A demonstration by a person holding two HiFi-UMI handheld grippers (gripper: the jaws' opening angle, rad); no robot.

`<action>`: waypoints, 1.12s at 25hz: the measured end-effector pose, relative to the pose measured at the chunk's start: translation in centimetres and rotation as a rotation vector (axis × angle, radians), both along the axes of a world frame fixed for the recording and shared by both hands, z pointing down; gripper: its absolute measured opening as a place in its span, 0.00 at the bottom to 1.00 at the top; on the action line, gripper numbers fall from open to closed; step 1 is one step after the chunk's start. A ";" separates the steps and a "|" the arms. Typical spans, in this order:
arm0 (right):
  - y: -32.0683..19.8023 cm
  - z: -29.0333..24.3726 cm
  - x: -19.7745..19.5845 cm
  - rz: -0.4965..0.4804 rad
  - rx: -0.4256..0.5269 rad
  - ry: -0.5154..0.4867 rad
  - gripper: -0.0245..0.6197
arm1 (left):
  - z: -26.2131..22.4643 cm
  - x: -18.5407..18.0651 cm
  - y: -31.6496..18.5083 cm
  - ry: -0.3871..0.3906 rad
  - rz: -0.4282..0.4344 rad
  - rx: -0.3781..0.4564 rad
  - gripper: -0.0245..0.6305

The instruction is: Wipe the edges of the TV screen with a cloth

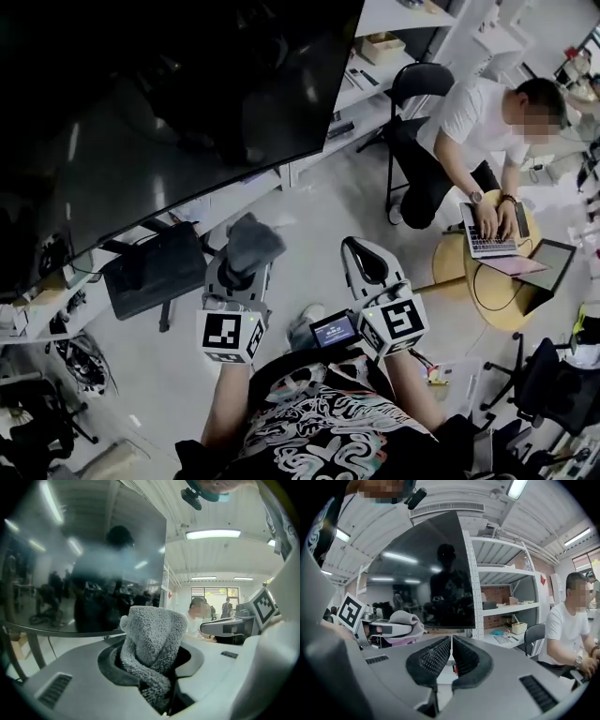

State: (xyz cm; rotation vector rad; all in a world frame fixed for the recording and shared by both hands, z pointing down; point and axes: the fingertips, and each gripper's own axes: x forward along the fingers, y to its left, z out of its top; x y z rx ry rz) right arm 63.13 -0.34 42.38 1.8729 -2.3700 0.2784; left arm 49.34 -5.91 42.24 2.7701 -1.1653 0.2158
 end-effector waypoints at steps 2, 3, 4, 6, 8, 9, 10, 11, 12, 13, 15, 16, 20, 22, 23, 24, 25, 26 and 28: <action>1.7 -0.3 -1.6 -0.014 0.009 0.007 0.09 | -0.4 -1.4 2.0 0.004 -0.013 0.008 0.28; 2.2 -0.5 -2.3 -0.019 0.015 0.014 0.09 | -0.7 -2.1 2.8 0.005 -0.020 0.017 0.28; 2.6 -0.7 -2.9 -0.024 0.020 0.018 0.09 | -1.0 -2.7 3.5 0.003 -0.028 0.027 0.28; 3.7 -0.8 -4.2 -0.034 0.025 0.016 0.09 | -1.2 -4.0 5.1 0.002 -0.040 0.037 0.28; 5.4 -0.8 -5.5 -0.047 0.028 0.026 0.09 | -1.0 -5.4 6.9 0.010 -0.057 0.036 0.28; 6.3 -0.8 -6.1 -0.053 0.031 0.036 0.09 | -1.0 -6.0 7.9 0.013 -0.066 0.037 0.28; 7.2 -0.9 -6.5 -0.058 0.035 0.045 0.09 | -1.0 -6.6 8.7 0.013 -0.074 0.039 0.28; 8.0 -1.0 -6.8 -0.061 0.039 0.050 0.09 | -1.0 -7.0 9.5 0.013 -0.079 0.040 0.28; 8.8 -1.2 -6.9 -0.062 0.041 0.051 0.09 | -1.1 -7.4 10.2 0.013 -0.083 0.040 0.28; 9.5 -1.3 -6.9 -0.062 0.043 0.051 0.09 | -1.2 -7.6 10.8 0.014 -0.088 0.040 0.28; 10.6 -1.5 -6.8 -0.061 0.045 0.051 0.09 | -1.4 -7.9 11.9 0.019 -0.096 0.042 0.28; 11.2 -1.6 -6.8 -0.060 0.045 0.050 0.09 | -1.5 -8.0 12.4 0.021 -0.100 0.043 0.28; 13.0 -1.8 -7.4 -0.060 0.052 0.048 0.09 | -1.2 -9.0 14.2 0.023 -0.111 0.039 0.28; 13.8 -1.9 -7.5 -0.054 0.052 0.038 0.09 | -1.0 -9.1 14.9 0.028 -0.107 0.031 0.28; 14.1 -1.9 -7.5 -0.051 0.051 0.034 0.09 | -0.9 -9.1 15.2 0.030 -0.104 0.028 0.28; 14.5 -2.0 -7.5 -0.048 0.052 0.032 0.09 | -1.0 -9.1 15.5 0.031 -0.100 0.027 0.28; 14.8 -2.2 -7.5 -0.047 0.055 0.031 0.09 | -1.1 -9.1 15.8 0.032 -0.096 0.029 0.28; 15.1 -2.4 -7.4 -0.046 0.058 0.030 0.09 | -1.3 -9.1 16.1 0.034 -0.093 0.032 0.28; 15.9 -2.7 -7.3 -0.045 0.062 0.027 0.09 | -1.6 -8.9 16.6 0.038 -0.092 0.040 0.28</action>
